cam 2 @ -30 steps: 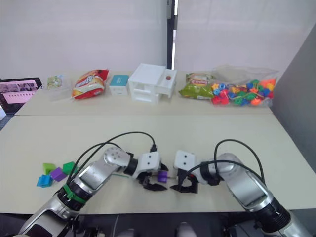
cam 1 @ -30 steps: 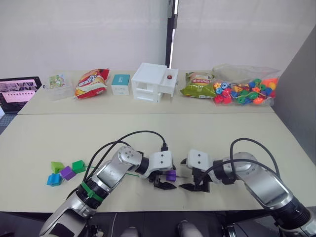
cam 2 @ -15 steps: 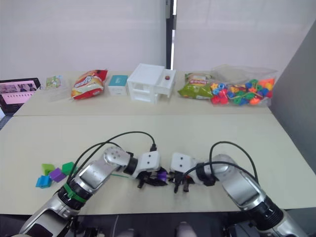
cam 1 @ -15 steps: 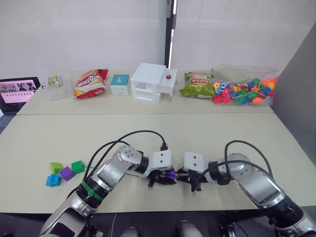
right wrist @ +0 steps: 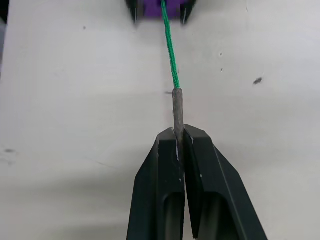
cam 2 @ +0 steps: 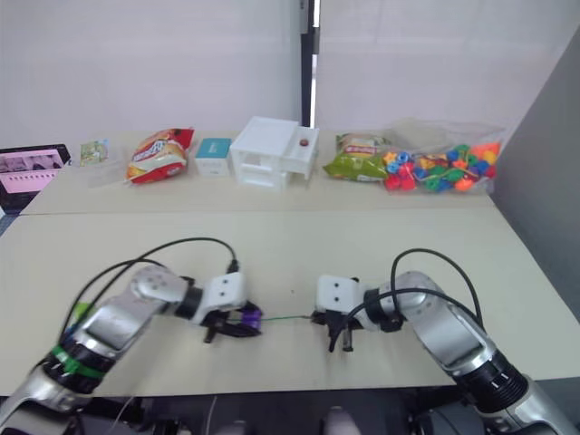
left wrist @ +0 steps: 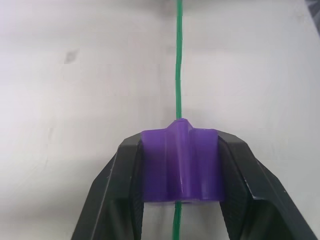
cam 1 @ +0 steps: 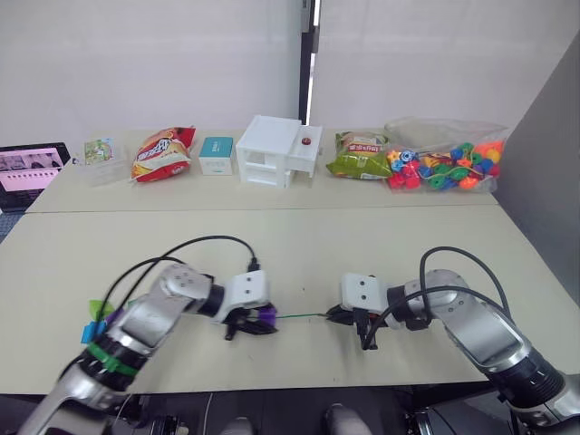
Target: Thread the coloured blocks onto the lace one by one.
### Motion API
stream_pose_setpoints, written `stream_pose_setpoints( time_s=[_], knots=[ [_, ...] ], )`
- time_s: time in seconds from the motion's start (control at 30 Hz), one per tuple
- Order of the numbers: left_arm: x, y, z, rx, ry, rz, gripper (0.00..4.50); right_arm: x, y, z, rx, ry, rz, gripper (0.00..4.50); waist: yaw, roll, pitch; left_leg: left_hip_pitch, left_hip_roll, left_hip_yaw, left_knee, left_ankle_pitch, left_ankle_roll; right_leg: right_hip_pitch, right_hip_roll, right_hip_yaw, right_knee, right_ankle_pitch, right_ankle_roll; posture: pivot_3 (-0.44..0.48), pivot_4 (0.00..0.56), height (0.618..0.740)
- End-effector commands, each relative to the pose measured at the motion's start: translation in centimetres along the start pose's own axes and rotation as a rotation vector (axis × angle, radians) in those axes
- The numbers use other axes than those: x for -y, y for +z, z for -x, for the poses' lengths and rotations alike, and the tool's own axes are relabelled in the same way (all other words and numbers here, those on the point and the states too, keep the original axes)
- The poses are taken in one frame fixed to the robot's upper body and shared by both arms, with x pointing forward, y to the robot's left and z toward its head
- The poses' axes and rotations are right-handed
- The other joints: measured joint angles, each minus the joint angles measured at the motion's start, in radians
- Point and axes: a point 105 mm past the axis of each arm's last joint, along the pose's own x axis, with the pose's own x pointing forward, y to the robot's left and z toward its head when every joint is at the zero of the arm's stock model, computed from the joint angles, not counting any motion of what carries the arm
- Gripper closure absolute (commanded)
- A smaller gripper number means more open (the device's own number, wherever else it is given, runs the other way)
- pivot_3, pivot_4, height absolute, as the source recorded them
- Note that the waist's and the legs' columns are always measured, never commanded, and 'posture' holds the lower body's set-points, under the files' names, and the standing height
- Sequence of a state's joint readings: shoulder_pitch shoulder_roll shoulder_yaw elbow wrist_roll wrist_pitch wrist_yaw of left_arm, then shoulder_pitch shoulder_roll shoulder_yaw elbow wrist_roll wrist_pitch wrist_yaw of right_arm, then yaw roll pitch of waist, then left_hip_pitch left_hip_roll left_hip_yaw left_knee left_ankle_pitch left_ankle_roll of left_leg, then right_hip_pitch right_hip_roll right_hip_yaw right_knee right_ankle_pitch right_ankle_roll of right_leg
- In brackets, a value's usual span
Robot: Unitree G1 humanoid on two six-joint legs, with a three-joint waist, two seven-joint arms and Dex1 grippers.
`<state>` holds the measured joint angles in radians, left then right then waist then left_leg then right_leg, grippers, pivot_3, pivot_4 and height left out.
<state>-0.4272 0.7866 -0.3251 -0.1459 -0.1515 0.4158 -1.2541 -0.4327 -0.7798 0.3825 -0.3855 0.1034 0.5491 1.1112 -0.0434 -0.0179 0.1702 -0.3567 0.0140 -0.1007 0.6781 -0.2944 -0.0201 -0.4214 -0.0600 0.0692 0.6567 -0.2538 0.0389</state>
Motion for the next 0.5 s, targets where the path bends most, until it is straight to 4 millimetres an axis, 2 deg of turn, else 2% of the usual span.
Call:
stream_pose_setpoints(
  time_s=[0.03,0.17,0.23,0.4,0.5],
  knots=[
    [0.2,-1.8,3.5,-0.06,0.039,0.005,3.1,-0.2,1.1,0.7,0.017,0.004,0.018,4.5,0.0,0.0,0.0,0.0,0.0,0.0,0.0,0.0,0.0,0.0,0.0,0.0,0.0,0.0,0.0,0.0,0.15,0.74],
    [0.1,-5.0,6.5,-0.174,0.087,0.019,3.1,-0.4,0.4,0.8,-0.006,0.004,-0.004,4.5,0.0,0.0,0.0,0.0,0.0,0.0,-0.001,0.0,0.0,0.0,0.0,0.0,0.0,0.0,0.0,0.0,0.15,0.74],
    [-0.1,-6.0,7.7,-0.201,0.113,0.029,3.1,-0.6,-0.4,1.1,-0.032,0.003,-0.02,4.5,0.002,0.001,0.0,0.0,0.0,0.001,0.0,0.0,0.0,0.0,0.0,0.0,0.0,0.0,0.0,0.0,0.15,0.74],
    [0.0,-6.4,8.1,-0.213,0.115,0.012,3.1,-0.8,-2.5,1.8,-0.108,0.002,-0.044,4.5,0.001,0.001,0.0,0.0,0.0,0.001,0.0,0.0,0.0,0.0,0.0,0.0,0.0,0.0,0.0,0.0,0.15,0.74],
    [0.0,-6.6,8.1,-0.217,0.117,0.002,3.1,-0.7,-2.6,1.9,-0.107,-0.007,-0.047,4.5,0.001,0.001,0.0,0.001,0.0,0.001,0.0,0.0,0.0,0.0,0.0,0.0,0.0,0.0,0.0,0.0,0.15,0.74]
  ],
)
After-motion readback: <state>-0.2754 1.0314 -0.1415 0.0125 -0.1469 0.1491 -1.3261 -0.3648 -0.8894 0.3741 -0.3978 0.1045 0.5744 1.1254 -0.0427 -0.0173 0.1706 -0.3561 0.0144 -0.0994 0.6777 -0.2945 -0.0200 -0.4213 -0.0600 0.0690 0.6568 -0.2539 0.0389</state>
